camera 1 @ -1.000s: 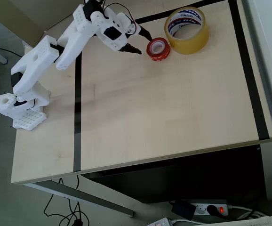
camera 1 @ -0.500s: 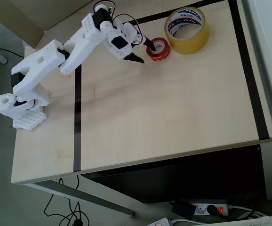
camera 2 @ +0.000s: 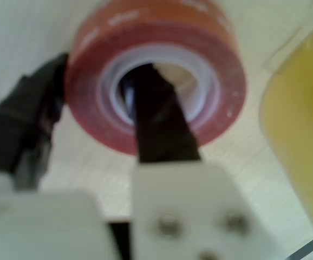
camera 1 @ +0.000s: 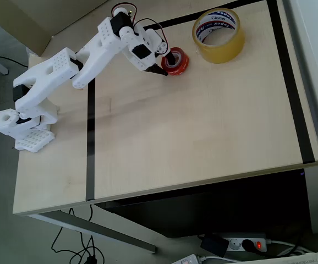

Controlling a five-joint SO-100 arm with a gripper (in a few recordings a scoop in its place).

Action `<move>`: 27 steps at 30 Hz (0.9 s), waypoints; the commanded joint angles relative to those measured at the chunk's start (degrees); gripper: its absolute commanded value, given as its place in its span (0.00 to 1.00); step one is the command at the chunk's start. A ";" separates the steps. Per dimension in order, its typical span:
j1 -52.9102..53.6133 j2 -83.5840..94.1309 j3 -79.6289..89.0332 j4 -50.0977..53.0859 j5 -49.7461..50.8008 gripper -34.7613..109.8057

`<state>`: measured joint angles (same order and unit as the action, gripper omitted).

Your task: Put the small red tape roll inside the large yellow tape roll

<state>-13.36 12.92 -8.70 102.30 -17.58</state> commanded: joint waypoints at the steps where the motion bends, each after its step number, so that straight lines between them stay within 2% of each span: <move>1: 0.70 13.27 -0.62 1.23 -0.09 0.24; 6: 1.49 25.14 -0.35 -0.70 -0.79 0.24; 12: 0.79 34.01 3.43 -10.28 -1.85 0.24; 27: 0.00 20.83 3.96 -29.09 -2.46 0.24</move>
<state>-12.66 31.90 -2.46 78.05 -19.78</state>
